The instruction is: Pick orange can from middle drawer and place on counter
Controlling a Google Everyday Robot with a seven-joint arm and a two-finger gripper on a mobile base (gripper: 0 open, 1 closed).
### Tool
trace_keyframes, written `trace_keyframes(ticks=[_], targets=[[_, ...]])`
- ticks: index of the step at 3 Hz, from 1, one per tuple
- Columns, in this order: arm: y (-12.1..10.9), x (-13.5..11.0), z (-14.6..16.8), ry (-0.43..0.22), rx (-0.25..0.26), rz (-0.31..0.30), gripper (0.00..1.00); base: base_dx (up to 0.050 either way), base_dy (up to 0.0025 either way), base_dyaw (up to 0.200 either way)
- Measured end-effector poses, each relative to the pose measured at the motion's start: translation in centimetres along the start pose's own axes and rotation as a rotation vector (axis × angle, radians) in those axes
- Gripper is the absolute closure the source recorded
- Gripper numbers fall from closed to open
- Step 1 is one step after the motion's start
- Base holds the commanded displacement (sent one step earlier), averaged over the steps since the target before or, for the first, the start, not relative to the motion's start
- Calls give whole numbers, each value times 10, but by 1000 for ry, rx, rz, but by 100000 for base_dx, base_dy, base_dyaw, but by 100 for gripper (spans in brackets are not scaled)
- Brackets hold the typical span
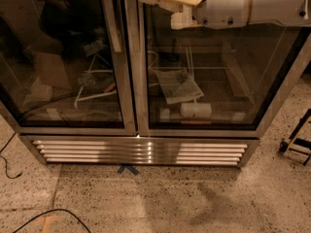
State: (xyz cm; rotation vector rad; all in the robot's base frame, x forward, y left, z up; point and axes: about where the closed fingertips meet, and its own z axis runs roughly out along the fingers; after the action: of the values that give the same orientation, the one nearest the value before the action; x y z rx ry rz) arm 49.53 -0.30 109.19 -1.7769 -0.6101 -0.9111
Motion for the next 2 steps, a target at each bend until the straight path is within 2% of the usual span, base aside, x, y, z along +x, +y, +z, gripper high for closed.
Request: trace_keyframes(ticks=[1, 2], targets=[[0, 0, 0, 0, 0, 0, 0, 0, 1, -18403], [0, 0, 0, 0, 0, 0, 0, 2193, 192, 18069]])
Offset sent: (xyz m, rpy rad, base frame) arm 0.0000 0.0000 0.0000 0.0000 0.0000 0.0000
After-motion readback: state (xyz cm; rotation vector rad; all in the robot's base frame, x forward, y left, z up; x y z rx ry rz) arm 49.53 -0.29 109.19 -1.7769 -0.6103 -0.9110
